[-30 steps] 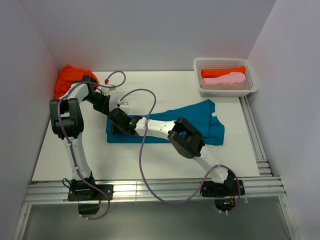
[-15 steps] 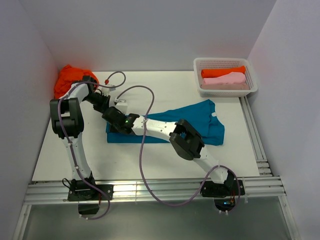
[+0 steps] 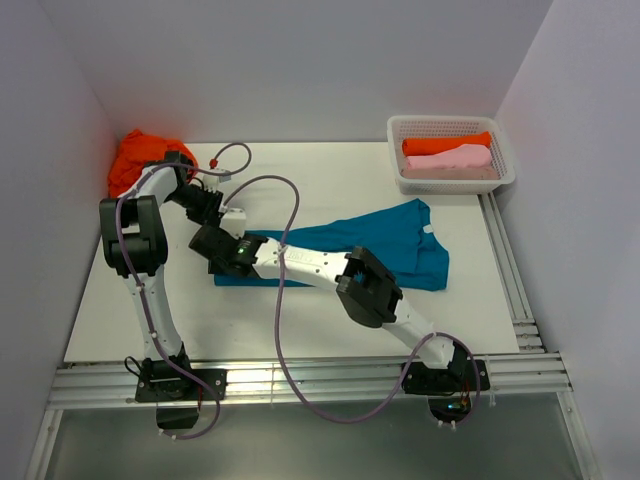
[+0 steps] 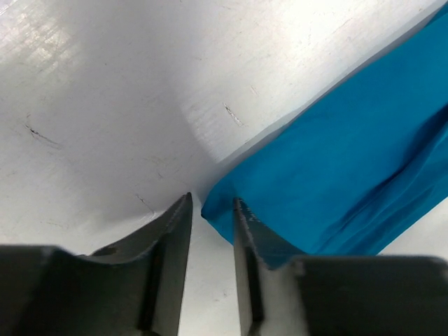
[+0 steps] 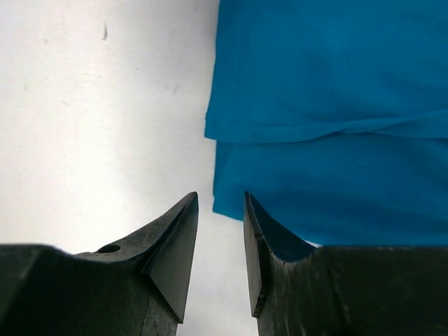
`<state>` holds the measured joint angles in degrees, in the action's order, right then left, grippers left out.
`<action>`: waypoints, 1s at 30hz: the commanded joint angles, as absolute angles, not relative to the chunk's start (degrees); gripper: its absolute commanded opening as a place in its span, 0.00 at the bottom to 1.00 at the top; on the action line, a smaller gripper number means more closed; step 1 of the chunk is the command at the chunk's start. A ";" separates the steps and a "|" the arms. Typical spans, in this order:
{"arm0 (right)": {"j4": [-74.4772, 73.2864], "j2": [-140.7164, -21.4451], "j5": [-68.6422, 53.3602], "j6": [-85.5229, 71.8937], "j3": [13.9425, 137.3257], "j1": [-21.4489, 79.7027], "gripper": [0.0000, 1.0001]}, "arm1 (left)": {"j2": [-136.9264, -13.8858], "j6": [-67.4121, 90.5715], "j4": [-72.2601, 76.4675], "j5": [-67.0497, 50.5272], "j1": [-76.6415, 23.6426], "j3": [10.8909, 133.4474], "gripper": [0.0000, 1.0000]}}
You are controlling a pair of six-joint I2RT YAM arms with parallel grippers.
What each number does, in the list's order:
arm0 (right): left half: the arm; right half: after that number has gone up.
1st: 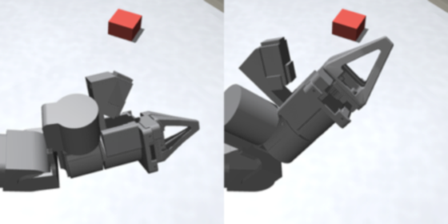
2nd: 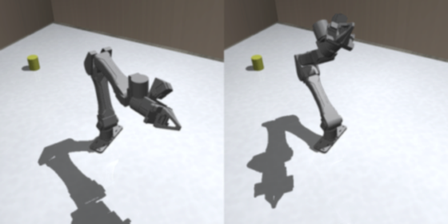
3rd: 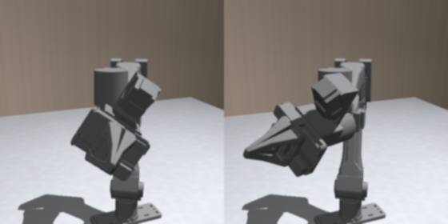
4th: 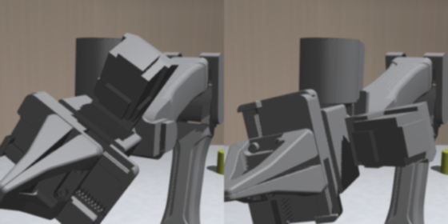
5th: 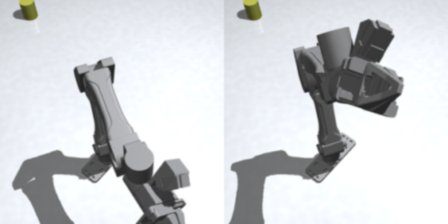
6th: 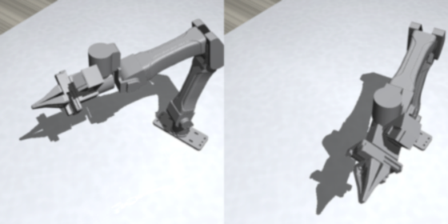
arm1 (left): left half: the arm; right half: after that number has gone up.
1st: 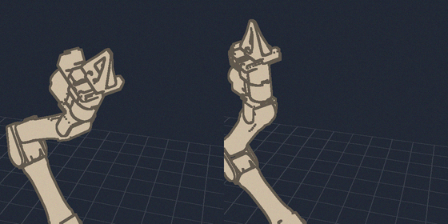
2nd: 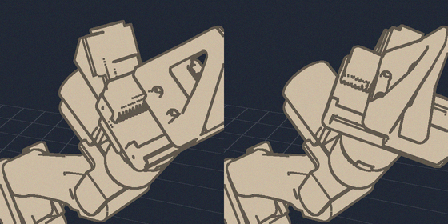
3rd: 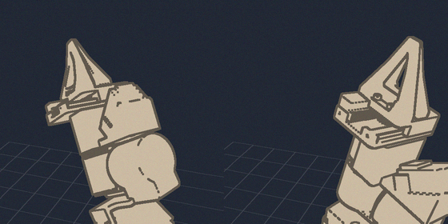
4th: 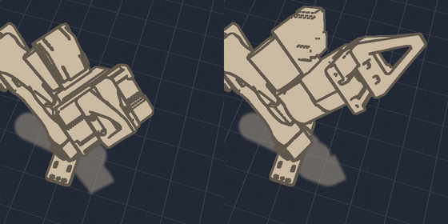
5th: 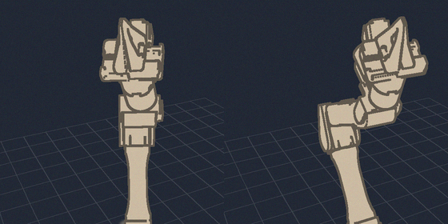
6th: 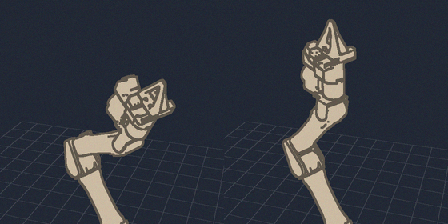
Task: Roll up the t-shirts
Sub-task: Roll the tshirt
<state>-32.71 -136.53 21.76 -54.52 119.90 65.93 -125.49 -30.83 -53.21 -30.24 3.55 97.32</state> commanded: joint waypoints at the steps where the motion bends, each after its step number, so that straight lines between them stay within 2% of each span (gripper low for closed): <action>1: -35.07 -138.08 24.17 -56.86 122.34 66.97 0.40 | -124.28 -31.73 -53.79 -32.08 3.43 98.17 0.36; 7: -34.10 -140.09 23.29 -57.39 122.43 67.76 0.42 | -125.06 -31.73 -54.75 -34.54 3.43 98.87 0.45; 16: -35.42 -143.35 22.50 -57.66 125.59 68.38 0.45 | -126.82 -31.55 -55.55 -35.95 3.43 99.23 0.45; 19: -37.17 -144.40 22.85 -57.83 127.17 68.64 0.47 | -127.00 -31.38 -55.46 -36.03 3.43 98.88 0.41; 27: -44.02 -148.18 21.71 -58.27 132.18 69.08 0.49 | -127.71 -30.94 -55.37 -35.68 3.43 98.53 0.18; 30: -45.70 -149.06 21.01 -58.71 132.71 68.99 0.43 | -127.88 -30.85 -55.46 -35.60 3.43 98.44 0.08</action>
